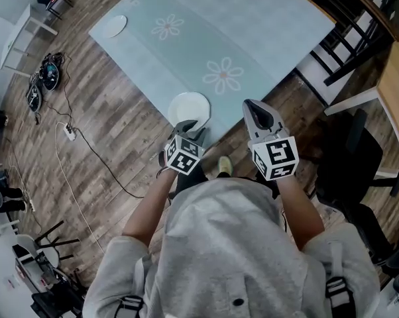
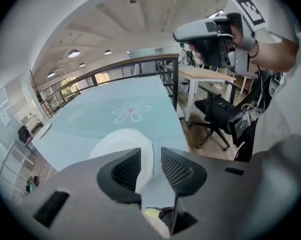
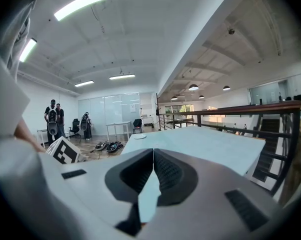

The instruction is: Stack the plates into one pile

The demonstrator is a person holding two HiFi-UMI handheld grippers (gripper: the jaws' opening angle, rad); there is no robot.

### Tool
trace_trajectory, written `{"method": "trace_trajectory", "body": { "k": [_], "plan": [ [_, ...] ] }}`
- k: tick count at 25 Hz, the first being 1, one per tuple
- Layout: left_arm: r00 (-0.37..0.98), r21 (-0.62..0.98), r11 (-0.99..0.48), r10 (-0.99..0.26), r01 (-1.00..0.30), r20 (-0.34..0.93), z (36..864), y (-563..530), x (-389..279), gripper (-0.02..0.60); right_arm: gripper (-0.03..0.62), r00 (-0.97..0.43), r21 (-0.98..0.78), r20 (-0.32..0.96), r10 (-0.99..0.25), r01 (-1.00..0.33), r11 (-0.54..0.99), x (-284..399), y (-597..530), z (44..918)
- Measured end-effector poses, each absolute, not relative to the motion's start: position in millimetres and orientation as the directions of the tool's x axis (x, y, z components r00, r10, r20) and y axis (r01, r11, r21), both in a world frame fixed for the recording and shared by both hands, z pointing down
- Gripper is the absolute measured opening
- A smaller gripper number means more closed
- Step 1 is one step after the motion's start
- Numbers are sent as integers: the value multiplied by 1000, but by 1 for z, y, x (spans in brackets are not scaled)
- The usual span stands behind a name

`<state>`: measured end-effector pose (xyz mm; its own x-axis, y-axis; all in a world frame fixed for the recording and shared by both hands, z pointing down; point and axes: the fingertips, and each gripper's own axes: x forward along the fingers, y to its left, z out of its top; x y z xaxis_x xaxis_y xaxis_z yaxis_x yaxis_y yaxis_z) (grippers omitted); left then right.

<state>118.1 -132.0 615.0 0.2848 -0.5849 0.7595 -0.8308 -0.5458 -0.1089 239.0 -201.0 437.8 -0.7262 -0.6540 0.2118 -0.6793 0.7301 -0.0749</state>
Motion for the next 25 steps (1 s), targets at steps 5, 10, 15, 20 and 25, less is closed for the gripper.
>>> {"method": "trace_trajectory", "body": {
  "k": [5,10,15,20,25],
  "plan": [
    [276,-47,-394,-718,-918,639,566,-141,92,126,26,-747,-84,205,-632,-657,749,221,-199,435],
    [181,-28,-224,-847,-974,500,511,-140,43,103,26,-781,-104,200,-592,-618,779,193,-192,432],
    [47,-45,-70,-922,-997,384,471,-118,-24,25,26,-806,-89,201,-557,-581,809,148,-187,424],
    [1,-87,-34,-935,-996,354,454,-95,-81,19,28,-807,-95,196,-557,-581,808,103,-184,409],
    [28,-52,-50,-934,-997,356,457,-79,-143,18,27,-780,-46,202,-592,-611,790,49,-178,397]
  ]
}}
